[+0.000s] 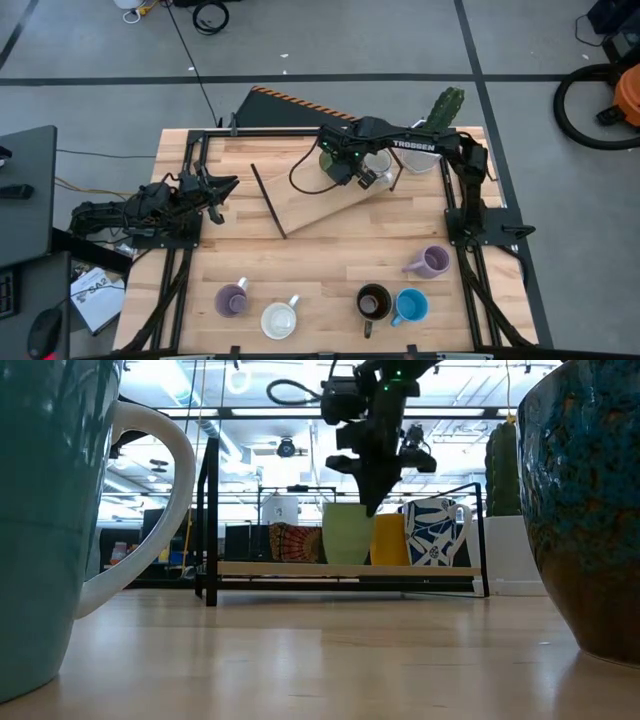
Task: Place coffee mugs
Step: Put the green mug on the shelf, then put the dark blue patterned mug on the shelf
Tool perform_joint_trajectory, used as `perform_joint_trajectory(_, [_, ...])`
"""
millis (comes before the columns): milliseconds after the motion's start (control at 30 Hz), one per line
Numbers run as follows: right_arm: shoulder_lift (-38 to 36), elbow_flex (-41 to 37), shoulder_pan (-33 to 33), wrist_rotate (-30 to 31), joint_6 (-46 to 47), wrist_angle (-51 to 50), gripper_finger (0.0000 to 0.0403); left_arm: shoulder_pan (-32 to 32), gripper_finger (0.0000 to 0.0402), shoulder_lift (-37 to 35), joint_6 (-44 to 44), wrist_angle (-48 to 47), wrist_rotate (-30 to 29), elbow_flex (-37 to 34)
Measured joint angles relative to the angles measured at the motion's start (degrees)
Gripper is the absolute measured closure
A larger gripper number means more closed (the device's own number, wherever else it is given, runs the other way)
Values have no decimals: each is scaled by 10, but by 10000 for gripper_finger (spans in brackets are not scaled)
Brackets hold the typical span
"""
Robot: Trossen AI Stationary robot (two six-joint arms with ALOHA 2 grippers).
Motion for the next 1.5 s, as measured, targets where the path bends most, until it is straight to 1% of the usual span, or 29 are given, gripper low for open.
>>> perform_joint_trajectory(67, [0,-4,-1,13,-8,11,376,0,333,0,0,0,0,0])
perform_joint_trajectory(367, [0,-4,-5,13,-5,27,359,0,333,0,0,0,0,0])
perform_joint_trajectory(767, [0,-4,-16,30,36,29,349,0,333,0,-1,-4,0,0])
perform_joint_trajectory(1000, [0,-4,-16,71,58,28,326,0,333,0,-1,-4,0,0])
perform_joint_trajectory(1300, [0,-4,-15,70,113,30,291,0,333,0,0,-4,0,0])
perform_joint_trajectory(1500, [0,-4,-15,69,122,30,271,0,333,0,0,-4,0,0])
